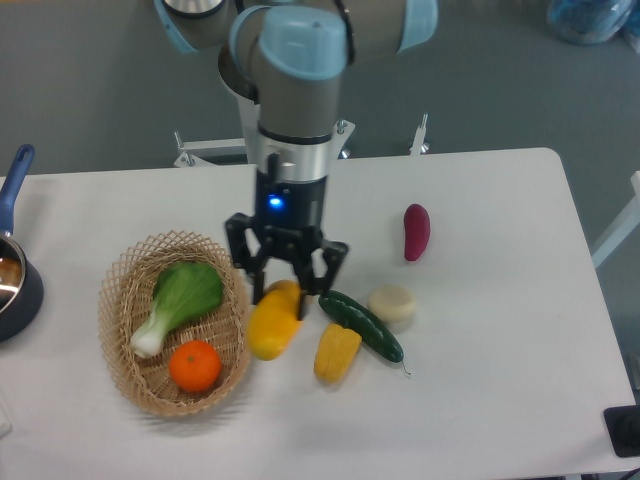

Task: Place the mango on the table
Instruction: 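Grasp the yellow mango beside the corn with the gripper, then lift the mango and carry it away from the other vegetables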

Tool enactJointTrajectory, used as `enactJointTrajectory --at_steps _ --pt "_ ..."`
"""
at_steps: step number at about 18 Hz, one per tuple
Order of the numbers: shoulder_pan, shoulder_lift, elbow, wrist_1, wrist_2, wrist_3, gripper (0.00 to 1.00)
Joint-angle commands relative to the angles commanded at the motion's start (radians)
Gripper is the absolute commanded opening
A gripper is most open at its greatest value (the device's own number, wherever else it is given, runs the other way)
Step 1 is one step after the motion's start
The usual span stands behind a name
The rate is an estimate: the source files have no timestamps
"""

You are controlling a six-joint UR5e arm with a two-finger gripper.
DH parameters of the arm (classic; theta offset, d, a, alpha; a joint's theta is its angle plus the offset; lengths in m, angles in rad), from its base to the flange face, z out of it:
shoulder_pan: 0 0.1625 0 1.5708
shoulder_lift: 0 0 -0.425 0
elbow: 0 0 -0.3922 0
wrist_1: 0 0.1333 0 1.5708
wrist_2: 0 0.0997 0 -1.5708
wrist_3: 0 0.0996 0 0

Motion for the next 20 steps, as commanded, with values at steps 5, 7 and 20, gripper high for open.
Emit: enactJointTrajectory --at_steps 5,7,20 --pt "-0.005 -0.006 0.005 -0.002 0.008 -0.029 0.53" --pt "0.008 -0.005 0.008 0.000 0.008 -0.020 0.53" --pt "0.057 -0.051 -0.012 0.000 0.011 0.119 0.52"
